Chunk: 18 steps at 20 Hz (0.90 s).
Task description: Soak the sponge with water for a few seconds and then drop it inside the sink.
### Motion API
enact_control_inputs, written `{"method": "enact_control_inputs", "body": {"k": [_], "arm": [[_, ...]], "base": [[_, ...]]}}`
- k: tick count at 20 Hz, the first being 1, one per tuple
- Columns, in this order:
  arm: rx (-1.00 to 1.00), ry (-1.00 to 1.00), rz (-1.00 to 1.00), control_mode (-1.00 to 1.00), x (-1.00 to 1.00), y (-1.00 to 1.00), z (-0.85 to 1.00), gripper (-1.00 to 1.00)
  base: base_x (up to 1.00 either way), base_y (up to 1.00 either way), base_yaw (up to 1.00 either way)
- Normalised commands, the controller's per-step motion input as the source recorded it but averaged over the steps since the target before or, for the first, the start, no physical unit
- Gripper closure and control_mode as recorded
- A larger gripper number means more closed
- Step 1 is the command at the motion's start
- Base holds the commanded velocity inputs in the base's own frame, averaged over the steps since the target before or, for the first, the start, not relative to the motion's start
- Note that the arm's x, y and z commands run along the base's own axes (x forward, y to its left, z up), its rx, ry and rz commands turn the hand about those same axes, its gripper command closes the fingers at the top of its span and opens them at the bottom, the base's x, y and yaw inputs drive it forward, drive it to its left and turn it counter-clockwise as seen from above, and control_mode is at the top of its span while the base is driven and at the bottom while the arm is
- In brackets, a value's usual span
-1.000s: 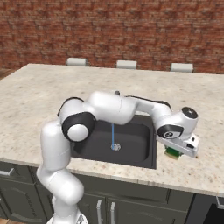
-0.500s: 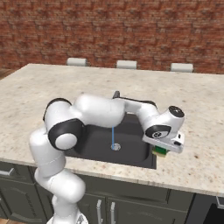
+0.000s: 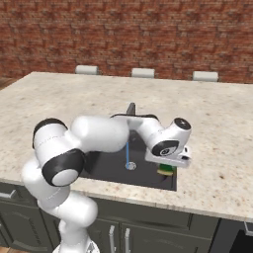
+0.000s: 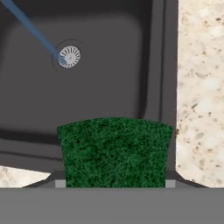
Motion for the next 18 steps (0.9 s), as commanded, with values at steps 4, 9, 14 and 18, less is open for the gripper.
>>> {"method": "enact_control_inputs", "body": {"k": [4, 9, 14, 18], "arm": [[0.0, 0.0, 0.23, -1.0, 0.0, 0.41, 0.01, 1.0], [0.0, 0.0, 0.25, -1.0, 0.0, 0.3, 0.0, 1.0], [0.0, -0.04, 0.18, -1.0, 0.05, 0.28, 0.0, 1.0], [0.0, -0.14, 0.1, -1.0, 0.2, 0.2, 0.0, 1.0]], "base": [[0.0, 0.0, 0.0], [0.0, 0.0, 0.0], [0.0, 0.0, 0.0], [0.0, 0.0, 0.0]]}}
